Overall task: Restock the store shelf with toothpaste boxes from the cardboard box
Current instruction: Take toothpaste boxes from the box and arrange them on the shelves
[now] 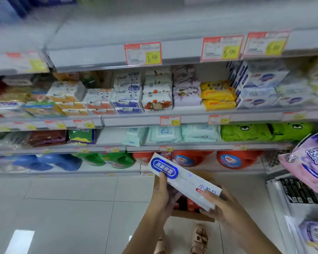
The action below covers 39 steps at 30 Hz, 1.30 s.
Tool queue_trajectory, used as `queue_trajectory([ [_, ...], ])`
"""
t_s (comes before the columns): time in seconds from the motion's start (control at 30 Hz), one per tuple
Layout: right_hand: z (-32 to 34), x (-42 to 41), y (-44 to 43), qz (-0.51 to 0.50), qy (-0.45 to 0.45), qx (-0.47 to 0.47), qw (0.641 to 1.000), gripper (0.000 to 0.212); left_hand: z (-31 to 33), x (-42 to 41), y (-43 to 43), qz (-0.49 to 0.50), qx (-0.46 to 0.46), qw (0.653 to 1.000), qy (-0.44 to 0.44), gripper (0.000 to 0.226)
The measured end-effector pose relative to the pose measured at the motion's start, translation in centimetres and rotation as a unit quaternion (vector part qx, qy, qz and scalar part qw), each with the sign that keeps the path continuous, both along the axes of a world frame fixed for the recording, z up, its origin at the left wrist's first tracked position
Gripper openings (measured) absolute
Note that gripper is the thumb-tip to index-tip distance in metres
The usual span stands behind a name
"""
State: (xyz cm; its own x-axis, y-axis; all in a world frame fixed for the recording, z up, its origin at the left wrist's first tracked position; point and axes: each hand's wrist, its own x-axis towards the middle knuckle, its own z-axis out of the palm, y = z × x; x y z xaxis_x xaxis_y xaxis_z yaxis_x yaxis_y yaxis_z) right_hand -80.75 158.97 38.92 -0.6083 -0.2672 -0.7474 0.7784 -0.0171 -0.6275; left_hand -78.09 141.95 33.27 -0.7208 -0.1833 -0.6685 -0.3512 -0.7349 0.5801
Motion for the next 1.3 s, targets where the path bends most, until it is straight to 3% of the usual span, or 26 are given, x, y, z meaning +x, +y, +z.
queue_trajectory([
  [0.07, 1.5, 0.1, 0.1, -0.036, -0.041, -0.045, 0.997, 0.082, 1.9, 0.0, -0.2, -0.010, -0.013, 1.000, 0.004, 0.108],
  [0.2, 4.3, 0.2, 0.1, -0.075, -0.096, -0.114, 0.986, 0.061, 5.0, -0.2, -0.6, -0.025, -0.020, 0.999, 0.027, 0.083],
  [0.3, 5.6, -0.1, 0.1, -0.078, -0.110, -0.164, 0.977, 0.090, 7.2, -0.6, -1.3, -0.050, -0.032, 0.997, 0.055, 0.037],
  [0.4, 6.4, -0.9, 0.2, -0.098, -0.110, -0.207, 0.967, 0.091, 9.3, -1.3, -1.6, -0.065, -0.040, 0.994, 0.082, 0.014],
  [0.5, 7.5, -1.4, 0.3, -0.111, -0.100, -0.242, 0.959, 0.077, 10.8, -1.9, -1.8, -0.046, -0.035, 0.994, 0.091, 0.014],
  [0.67, 8.8, -2.2, 0.4, -0.128, -0.076, -0.218, 0.965, 0.103, 12.2, -2.3, -2.0, -0.007, -0.003, 0.996, 0.088, 0.014],
  [1.07, 12.9, -4.2, -3.3, -0.105, 0.013, -0.208, 0.972, 0.104, 14.7, -3.2, -4.2, 0.046, 0.055, 0.987, 0.142, 0.020],
  [1.2, 14.0, -4.4, -4.8, -0.099, 0.038, -0.208, 0.972, 0.063, 17.2, -3.6, -4.5, 0.042, 0.048, 0.981, 0.184, 0.042],
  [1.3, 15.3, -5.1, -5.1, -0.104, 0.078, -0.217, 0.967, 0.050, 19.5, -3.6, -4.6, 0.025, 0.049, 0.972, 0.227, 0.050],
])
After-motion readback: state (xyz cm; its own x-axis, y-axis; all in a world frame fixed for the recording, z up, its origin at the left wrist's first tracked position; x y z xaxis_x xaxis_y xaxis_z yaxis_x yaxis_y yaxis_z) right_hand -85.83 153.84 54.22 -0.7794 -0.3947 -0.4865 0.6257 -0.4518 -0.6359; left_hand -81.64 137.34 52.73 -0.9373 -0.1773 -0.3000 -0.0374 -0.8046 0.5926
